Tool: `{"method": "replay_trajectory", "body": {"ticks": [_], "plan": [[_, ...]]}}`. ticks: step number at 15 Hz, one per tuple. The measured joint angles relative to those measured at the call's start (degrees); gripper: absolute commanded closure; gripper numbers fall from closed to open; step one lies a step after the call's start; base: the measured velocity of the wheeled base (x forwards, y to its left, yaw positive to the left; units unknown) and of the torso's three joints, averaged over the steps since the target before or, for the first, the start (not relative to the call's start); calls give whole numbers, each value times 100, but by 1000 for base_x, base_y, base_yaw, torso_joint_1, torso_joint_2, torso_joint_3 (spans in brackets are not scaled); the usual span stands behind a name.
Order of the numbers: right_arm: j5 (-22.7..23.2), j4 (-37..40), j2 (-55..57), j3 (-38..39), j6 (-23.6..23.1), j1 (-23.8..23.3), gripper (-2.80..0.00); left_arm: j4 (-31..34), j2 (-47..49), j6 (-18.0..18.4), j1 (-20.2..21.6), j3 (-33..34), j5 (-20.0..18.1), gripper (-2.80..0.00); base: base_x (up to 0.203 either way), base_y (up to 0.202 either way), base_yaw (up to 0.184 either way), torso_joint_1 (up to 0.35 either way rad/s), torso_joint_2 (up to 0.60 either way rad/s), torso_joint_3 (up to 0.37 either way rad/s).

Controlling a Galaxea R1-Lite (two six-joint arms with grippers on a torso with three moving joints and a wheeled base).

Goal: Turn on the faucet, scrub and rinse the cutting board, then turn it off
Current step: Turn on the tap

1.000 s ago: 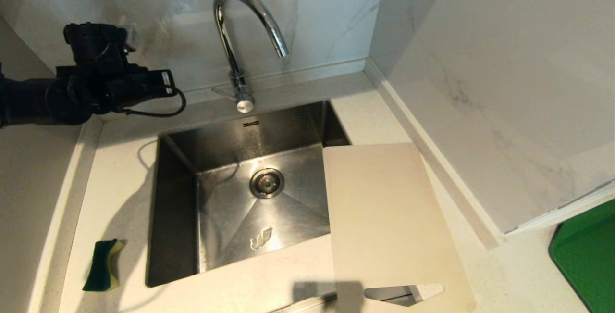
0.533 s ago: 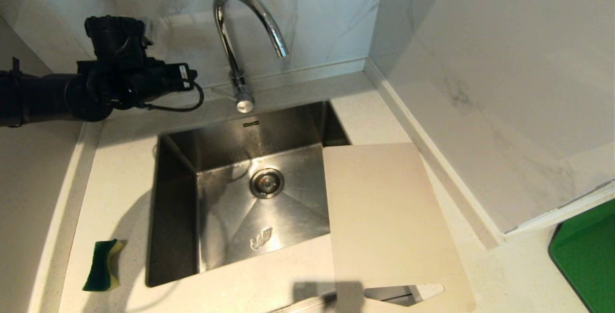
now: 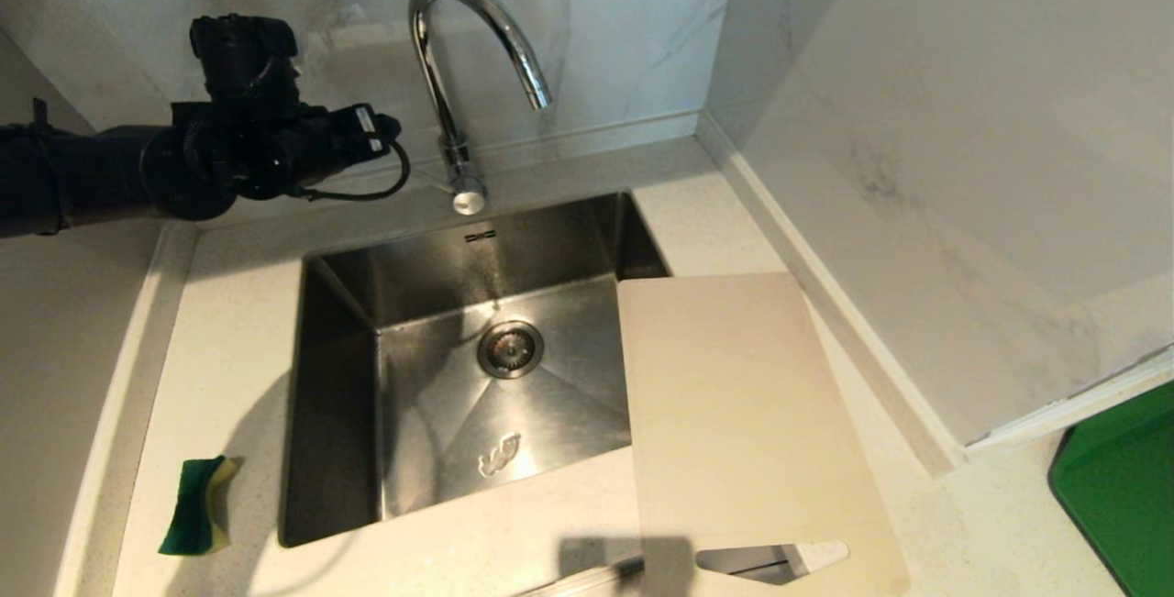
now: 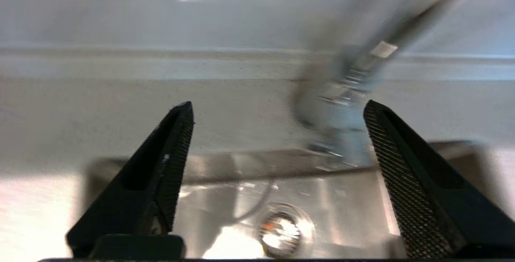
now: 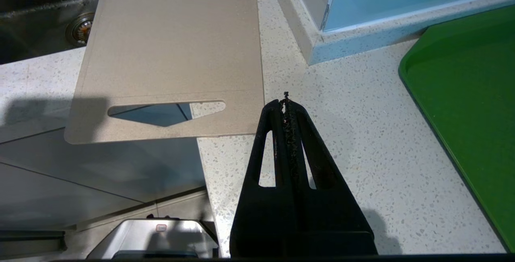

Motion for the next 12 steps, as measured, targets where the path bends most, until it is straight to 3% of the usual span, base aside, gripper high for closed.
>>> {"method": "replay_trajectory", "body": {"ticks": [2,4,6,12], "plan": [[-1,0,0,0,1,0,0,9,4,-194,-168,-12,313,-280,0,0,0,0,0,0],[1,0,0,0,-2,0,0,31,39,-307,-307,-30,874,-280,0,0,0,0,0,0],[1,0,0,0,0,0,0,100,77,-653,-391,-62,1162,-280,0,0,0,0,0,0],[1,0,0,0,-2,0,0,540,97,-2350,-638,-105,1380,-280,0,0,0,0,0,0]]}}
